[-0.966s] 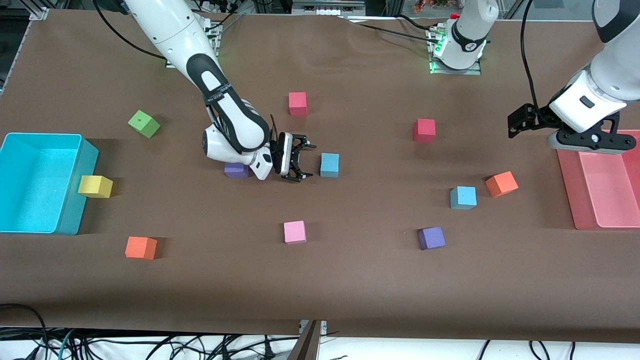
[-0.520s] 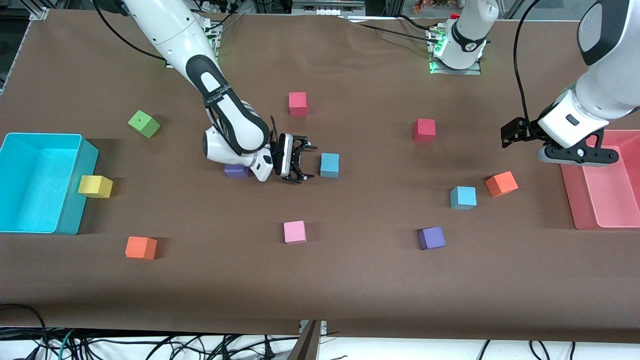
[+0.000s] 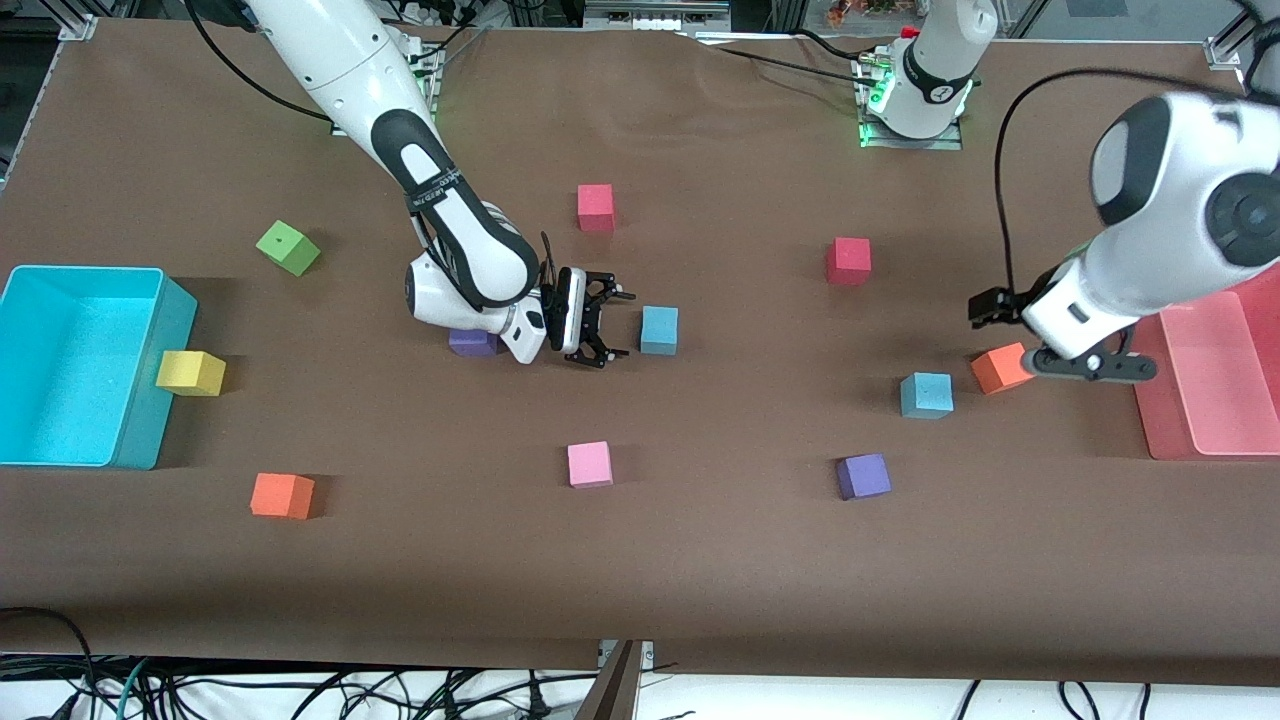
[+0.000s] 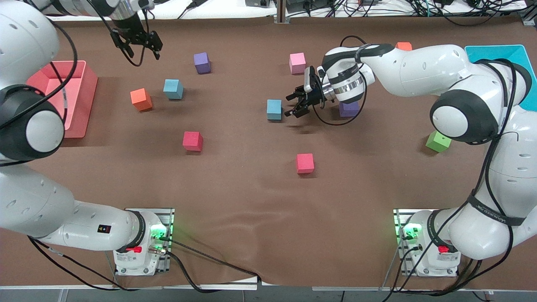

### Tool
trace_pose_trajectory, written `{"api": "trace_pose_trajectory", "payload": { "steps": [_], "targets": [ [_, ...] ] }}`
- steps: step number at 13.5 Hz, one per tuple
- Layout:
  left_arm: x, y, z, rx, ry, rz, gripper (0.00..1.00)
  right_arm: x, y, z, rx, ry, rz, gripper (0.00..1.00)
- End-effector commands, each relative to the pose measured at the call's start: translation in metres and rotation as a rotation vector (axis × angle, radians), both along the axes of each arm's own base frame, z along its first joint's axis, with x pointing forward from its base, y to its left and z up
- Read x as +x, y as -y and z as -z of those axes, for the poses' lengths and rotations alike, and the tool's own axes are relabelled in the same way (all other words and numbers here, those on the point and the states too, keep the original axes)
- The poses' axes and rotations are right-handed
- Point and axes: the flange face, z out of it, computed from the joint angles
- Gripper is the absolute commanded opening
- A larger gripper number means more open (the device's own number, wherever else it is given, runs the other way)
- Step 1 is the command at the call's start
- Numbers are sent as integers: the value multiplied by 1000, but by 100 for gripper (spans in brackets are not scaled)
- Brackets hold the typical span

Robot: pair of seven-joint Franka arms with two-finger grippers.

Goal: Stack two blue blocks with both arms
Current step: 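Hold the right gripper beside the cube while the left gripper reaches another cube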

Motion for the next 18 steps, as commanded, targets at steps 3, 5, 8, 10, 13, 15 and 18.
{"api": "trace_pose_trajectory", "payload": {
  "steps": [3, 5, 8, 10, 13, 15, 18],
  "targets": [
    [-2, -11, 77, 9, 52, -4, 100, 1, 0, -1, 28, 13, 0, 100],
    [1, -9, 108, 9, 49, 0, 100, 0, -1, -1, 27, 13, -2, 100],
    [1, -1, 141, -15, 70, -20, 100, 0, 0, -1, 28, 20, -6, 100],
    [5, -2, 159, -16, 87, -24, 100, 0, 0, -1, 29, 20, -5, 100],
    [7, 0, 183, -19, 96, -27, 100, 0, 0, -1, 29, 21, -5, 100],
    [7, 1, 192, -42, 84, -56, 100, 0, 1, 0, 28, 20, -5, 100],
    [8, 1, 209, -42, 96, -50, 100, 2, 2, 0, 28, 21, -1, 100]
  ]
}}
